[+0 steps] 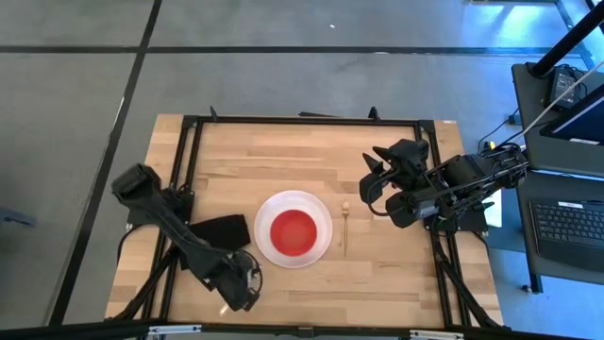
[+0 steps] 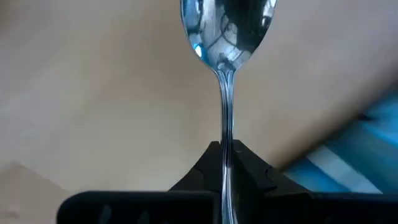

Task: Set table place
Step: Put the silver spoon into the orange bowl

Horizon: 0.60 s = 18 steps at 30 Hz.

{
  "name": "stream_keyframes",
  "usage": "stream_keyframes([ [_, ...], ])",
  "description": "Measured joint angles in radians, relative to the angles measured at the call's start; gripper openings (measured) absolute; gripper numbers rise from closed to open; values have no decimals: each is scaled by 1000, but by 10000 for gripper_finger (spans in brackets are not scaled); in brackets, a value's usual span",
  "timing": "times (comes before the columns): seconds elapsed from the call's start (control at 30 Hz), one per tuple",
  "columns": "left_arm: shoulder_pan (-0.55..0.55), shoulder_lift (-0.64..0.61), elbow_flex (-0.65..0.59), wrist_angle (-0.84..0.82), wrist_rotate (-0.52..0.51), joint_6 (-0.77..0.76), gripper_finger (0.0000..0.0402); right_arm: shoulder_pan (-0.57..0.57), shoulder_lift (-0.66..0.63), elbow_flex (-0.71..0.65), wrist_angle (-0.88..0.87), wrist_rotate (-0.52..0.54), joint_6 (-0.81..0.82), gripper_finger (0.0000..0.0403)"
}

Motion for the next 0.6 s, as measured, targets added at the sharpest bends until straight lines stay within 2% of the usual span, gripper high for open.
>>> stream_keyframes([
  [0.2, 104, -172, 71, -51, 127, 187, 4, 0, 0, 0, -3, 0, -26, 145],
  [0.37, 266, -277, 149, -76, 240, 328, 4, 0, 0, 0, -5, 17, -51, 145],
  [0.6, 550, -271, 232, -186, 512, 498, 4, 0, 0, 0, -5, 35, -52, 145],
])
